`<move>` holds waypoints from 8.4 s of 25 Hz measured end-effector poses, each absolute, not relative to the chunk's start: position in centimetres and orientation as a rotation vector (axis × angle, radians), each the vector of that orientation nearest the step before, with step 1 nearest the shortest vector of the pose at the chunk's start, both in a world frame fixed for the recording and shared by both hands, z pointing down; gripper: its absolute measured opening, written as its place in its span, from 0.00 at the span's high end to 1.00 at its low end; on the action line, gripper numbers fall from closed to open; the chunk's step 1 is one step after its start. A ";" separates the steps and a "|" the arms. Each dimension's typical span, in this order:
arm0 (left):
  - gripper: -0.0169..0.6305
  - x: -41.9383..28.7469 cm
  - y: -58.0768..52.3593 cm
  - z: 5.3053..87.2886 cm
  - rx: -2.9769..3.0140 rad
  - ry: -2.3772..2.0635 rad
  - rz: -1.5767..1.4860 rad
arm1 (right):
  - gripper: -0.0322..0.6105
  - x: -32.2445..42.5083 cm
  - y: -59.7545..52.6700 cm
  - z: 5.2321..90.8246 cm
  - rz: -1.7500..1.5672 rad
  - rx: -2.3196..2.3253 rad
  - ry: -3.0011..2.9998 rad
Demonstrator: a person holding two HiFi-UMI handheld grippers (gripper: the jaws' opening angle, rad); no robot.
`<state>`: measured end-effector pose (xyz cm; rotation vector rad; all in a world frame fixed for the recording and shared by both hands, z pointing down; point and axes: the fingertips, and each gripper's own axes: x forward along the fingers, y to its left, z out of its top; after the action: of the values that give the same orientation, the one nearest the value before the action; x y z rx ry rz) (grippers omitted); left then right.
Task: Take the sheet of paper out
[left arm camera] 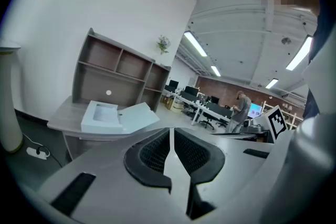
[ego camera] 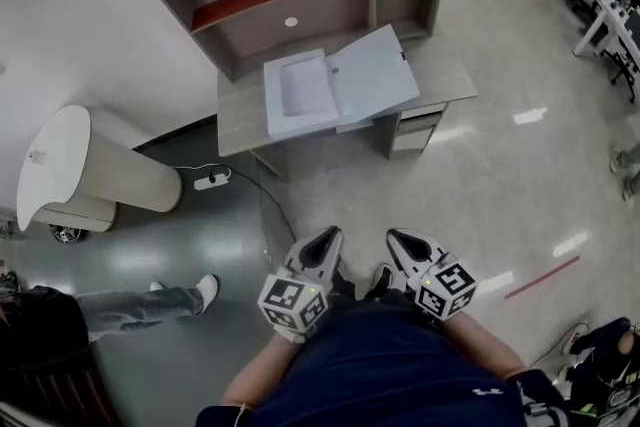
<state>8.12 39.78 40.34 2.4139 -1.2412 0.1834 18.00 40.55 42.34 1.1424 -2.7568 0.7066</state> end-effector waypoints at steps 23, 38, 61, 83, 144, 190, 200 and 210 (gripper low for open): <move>0.91 -5.9 35.5 41.3 2.340 -1.259 -0.011 | 0.93 9.8 35.7 43.4 0.711 1.373 -2.543; 0.91 -7.7 31.7 44.1 2.286 -1.188 0.033 | 0.93 6.4 33.2 43.5 0.378 1.312 -2.469; 0.91 -2.4 15.1 42.6 2.227 -1.365 0.086 | 0.93 10.8 13.8 44.3 0.528 1.105 -2.614; 0.91 -6.4 5.1 43.5 2.167 -1.368 0.089 | 0.93 10.1 1.4 53.1 0.875 1.169 -2.391; 0.91 -14.2 -5.0 52.4 1.989 -1.379 0.227 | 0.68 -0.6 -11.2 71.0 1.243 0.895 -1.983; 0.91 -8.4 -7.6 51.9 2.092 -1.242 0.258 | 0.93 13.5 -11.0 65.7 1.430 1.056 -2.013; 0.91 -7.7 -7.4 51.4 2.106 -1.237 0.260 | 0.93 16.0 -10.4 63.5 1.430 1.121 -2.042; 0.91 -7.7 -7.1 51.1 2.113 -1.250 0.250 | 0.93 18.0 -10.5 59.7 1.364 1.229 -2.116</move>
<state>-7.68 -7.13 51.06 2.1133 -1.2496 0.2502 18.04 -10.55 59.69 1.2292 -2.1155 1.3638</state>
